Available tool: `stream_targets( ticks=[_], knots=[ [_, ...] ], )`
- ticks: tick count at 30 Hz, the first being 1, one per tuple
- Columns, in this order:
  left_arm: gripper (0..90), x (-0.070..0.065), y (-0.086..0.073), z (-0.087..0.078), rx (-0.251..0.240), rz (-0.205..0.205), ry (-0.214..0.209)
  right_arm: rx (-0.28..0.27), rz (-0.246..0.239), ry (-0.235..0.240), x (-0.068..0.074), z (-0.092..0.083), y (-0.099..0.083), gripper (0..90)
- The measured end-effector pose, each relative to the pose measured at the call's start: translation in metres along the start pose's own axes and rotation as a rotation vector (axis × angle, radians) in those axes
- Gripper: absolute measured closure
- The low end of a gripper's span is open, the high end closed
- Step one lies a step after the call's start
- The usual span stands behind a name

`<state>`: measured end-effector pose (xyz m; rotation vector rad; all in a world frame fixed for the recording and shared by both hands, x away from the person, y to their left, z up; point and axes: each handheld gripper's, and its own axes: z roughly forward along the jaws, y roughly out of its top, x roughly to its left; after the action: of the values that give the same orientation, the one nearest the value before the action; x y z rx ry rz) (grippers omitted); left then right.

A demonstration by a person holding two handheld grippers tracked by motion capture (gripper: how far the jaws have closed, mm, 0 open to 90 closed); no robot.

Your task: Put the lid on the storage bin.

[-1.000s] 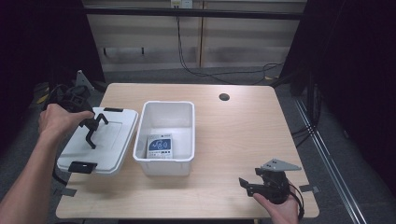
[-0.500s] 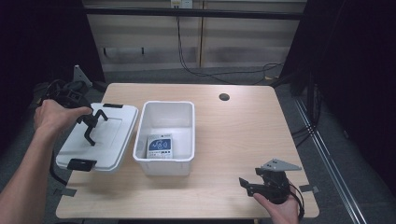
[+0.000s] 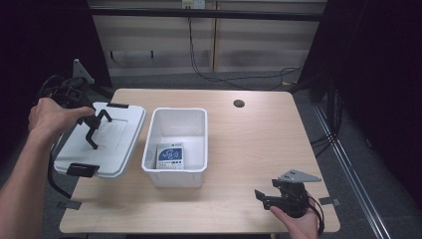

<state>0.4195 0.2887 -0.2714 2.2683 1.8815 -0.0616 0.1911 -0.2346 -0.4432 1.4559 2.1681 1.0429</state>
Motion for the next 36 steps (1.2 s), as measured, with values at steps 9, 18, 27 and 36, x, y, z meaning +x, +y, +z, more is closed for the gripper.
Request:
stream_targets(
  ticks=[9, 18, 27, 36],
  knots=[
    [85.0, -0.016, 0.003, -0.012, -0.032, 0.009, 0.017, -0.001, -0.002, 0.000, 0.000, 0.000, 0.000, 26.1],
    [85.0, -0.040, 0.008, -0.016, -0.029, 0.057, 0.020, 0.000, 0.001, -0.003, 0.000, 0.000, 0.000, 26.1],
    [85.0, -0.061, 0.012, -0.014, -0.029, 0.086, 0.015, 0.004, 0.001, -0.002, 0.000, 0.000, 0.000, 26.1],
    [85.0, -0.082, 0.017, -0.010, -0.040, 0.092, 0.003, 0.003, -0.002, -0.001, 0.001, 0.000, 0.000, 26.1]
  ],
)
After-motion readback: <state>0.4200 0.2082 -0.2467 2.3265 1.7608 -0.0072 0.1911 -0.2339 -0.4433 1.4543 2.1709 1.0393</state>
